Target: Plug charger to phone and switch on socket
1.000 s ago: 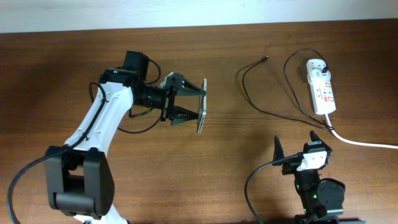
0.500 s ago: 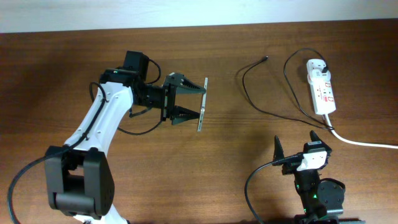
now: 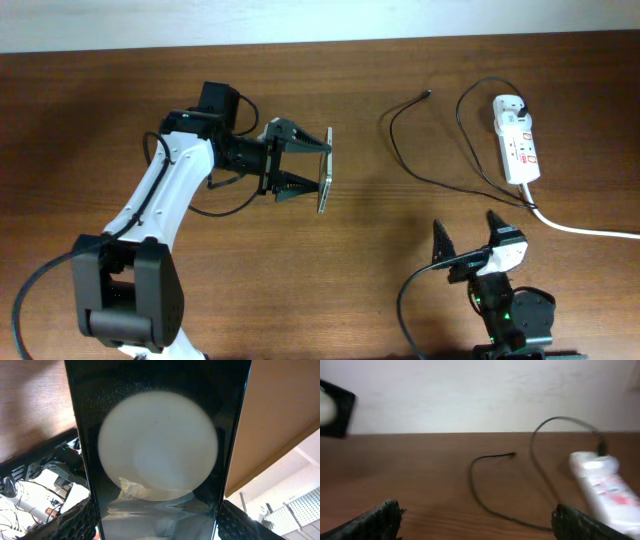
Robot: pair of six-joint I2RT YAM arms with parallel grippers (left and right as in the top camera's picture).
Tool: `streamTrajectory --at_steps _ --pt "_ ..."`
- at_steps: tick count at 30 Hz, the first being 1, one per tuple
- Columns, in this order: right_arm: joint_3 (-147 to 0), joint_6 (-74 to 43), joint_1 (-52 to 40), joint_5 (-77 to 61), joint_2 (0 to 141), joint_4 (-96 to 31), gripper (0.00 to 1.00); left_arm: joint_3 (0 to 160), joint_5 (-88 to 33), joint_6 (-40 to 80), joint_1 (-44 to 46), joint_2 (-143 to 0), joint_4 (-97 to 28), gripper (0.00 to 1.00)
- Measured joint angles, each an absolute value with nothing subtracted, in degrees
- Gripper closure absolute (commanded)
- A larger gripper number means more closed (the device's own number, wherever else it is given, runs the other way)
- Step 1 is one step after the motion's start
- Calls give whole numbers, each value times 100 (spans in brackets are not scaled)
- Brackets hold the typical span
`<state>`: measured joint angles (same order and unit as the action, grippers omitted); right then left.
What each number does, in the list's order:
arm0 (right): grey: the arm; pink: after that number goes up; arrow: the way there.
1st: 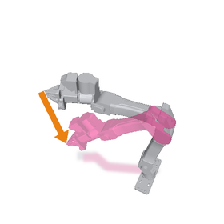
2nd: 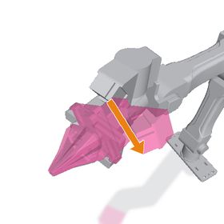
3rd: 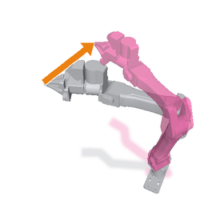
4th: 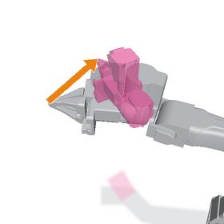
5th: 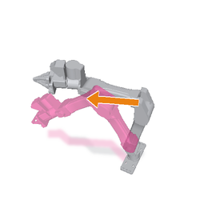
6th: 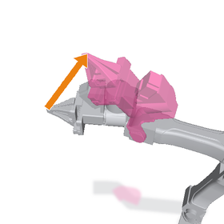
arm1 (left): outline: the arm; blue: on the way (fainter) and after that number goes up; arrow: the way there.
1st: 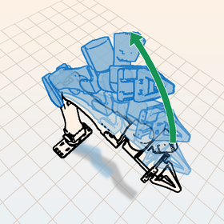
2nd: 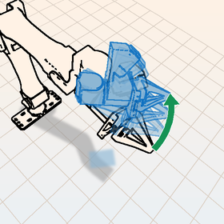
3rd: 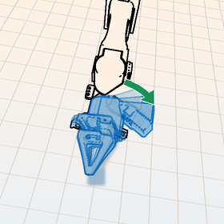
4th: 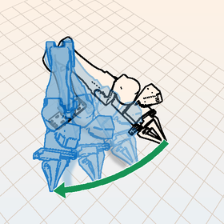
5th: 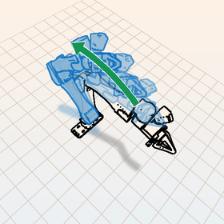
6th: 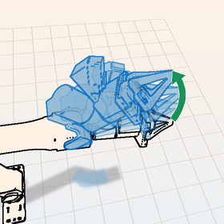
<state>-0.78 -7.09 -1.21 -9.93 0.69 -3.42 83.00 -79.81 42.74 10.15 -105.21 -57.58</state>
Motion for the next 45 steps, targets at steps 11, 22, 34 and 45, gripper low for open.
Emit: streamTrajectory --at_steps 11,22,34,45 --pt "-78 -7771 -121 -3750 69 -270 1 8300 -7747 4274 1015 -10521 -5758 62" --pt "-2257 -4501 -121 -2314 921 -2974 1 8298 -7708 4276 1015 -10521 -5758 61" --pt "-6602 -3601 -589 -2593 5109 -5430 1 8291 -7196 4294 1013 -10521 -5758 63" --pt "-6650 -3531 -4661 676 7461 -3354 1 8278 -6593 4534 1013 -10521 -5137 61"
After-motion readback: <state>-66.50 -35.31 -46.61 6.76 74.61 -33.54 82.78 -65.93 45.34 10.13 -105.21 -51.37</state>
